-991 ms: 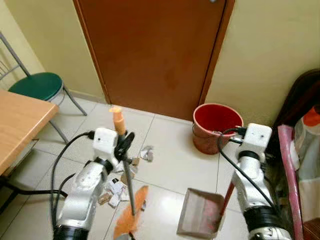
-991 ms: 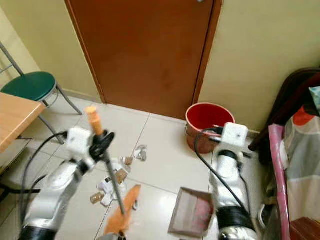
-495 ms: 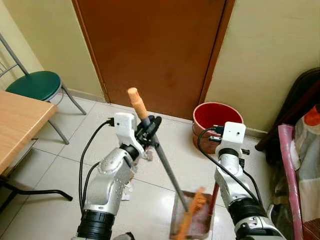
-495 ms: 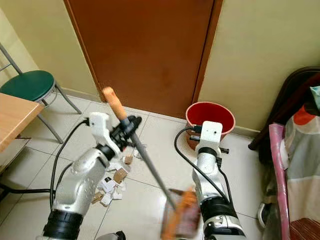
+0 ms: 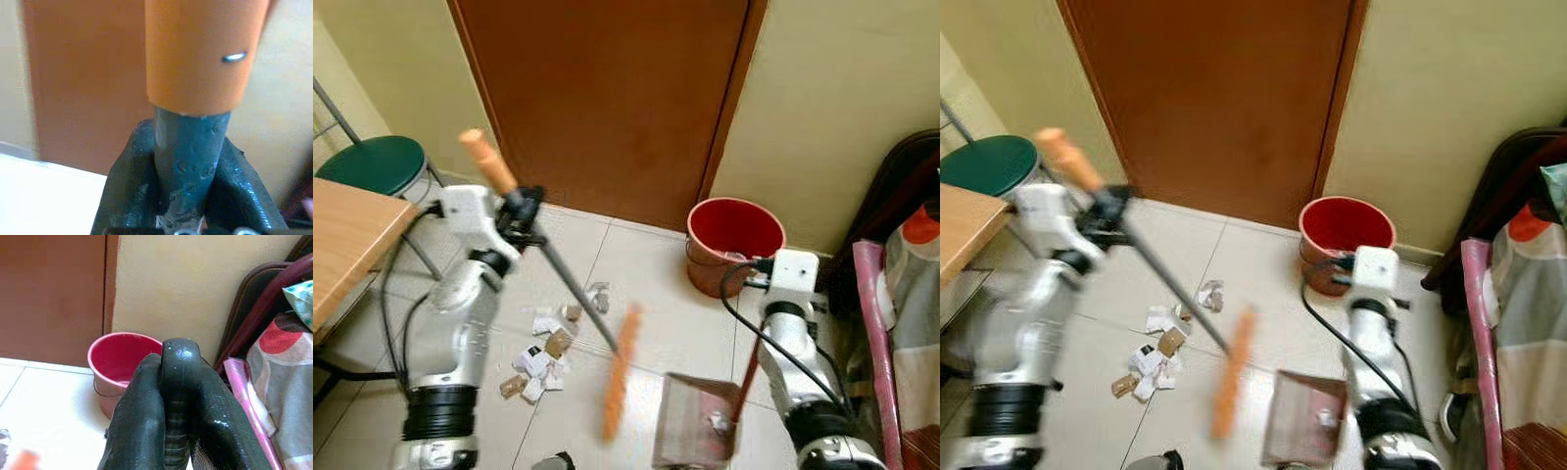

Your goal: Sweep floor

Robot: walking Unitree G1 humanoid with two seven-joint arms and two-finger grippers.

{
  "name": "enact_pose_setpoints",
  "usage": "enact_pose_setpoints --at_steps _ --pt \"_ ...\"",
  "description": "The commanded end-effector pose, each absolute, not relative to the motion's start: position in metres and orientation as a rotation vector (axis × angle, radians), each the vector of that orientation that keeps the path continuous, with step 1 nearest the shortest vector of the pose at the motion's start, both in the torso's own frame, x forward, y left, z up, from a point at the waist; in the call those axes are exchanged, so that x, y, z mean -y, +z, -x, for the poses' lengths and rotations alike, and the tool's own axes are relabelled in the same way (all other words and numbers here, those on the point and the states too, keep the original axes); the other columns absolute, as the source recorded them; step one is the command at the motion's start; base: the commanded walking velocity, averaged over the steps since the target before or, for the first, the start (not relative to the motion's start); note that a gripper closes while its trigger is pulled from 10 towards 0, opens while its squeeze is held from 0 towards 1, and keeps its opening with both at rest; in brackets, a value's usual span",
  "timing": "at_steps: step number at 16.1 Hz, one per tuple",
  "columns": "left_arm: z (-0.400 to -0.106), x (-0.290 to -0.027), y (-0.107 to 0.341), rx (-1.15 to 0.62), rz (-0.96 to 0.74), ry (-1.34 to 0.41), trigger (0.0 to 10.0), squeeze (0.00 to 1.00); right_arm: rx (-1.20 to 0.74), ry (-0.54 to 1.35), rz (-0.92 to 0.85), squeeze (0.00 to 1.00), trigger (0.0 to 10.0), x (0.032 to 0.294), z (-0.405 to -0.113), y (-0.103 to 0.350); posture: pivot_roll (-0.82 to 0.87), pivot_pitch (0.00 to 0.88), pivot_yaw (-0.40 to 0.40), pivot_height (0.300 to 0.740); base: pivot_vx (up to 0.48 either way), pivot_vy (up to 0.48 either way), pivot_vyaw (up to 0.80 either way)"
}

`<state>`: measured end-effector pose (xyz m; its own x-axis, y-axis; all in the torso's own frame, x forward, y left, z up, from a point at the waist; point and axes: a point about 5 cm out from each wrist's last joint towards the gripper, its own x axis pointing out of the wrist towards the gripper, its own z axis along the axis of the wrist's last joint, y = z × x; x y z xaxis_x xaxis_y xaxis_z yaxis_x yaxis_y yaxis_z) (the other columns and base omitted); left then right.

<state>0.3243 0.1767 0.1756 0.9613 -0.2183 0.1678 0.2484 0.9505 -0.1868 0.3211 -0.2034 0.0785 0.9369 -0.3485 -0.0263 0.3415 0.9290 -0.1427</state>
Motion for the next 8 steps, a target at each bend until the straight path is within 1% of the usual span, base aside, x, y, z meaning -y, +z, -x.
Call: enact_pose_setpoints --at_steps 1,4,6,7,8 --pt "-0.312 -0.179 0.162 0.119 0.164 -0.263 10.0 0.00 -0.081 -0.373 0.102 0.00 10.0 0.216 -0.311 0.071 0.08 0.164 0.017 0.740 0.000 0.000 0.00" --pt "-0.295 -0.180 0.140 0.049 0.110 -0.281 10.0 0.00 -0.116 -0.361 0.047 0.00 10.0 0.220 -0.299 0.067 0.09 0.165 0.018 0.740 0.000 0.000 0.00" --pt "-0.285 -0.182 0.132 0.017 0.100 -0.260 10.0 0.00 -0.204 -0.355 0.020 0.00 10.0 0.222 -0.285 0.059 0.09 0.167 0.008 0.740 0.000 0.000 0.00" --pt "-0.277 -0.181 0.125 -0.006 0.092 -0.259 10.0 0.00 -0.305 -0.328 0.008 0.00 10.0 0.223 -0.268 0.054 0.09 0.169 0.001 0.740 0.000 0.000 0.00" --pt "-0.274 -0.180 0.123 -0.012 0.085 -0.265 10.0 0.00 -0.340 -0.317 0.001 0.00 10.0 0.223 -0.262 0.053 0.09 0.169 0.001 0.740 0.000 0.000 0.00"
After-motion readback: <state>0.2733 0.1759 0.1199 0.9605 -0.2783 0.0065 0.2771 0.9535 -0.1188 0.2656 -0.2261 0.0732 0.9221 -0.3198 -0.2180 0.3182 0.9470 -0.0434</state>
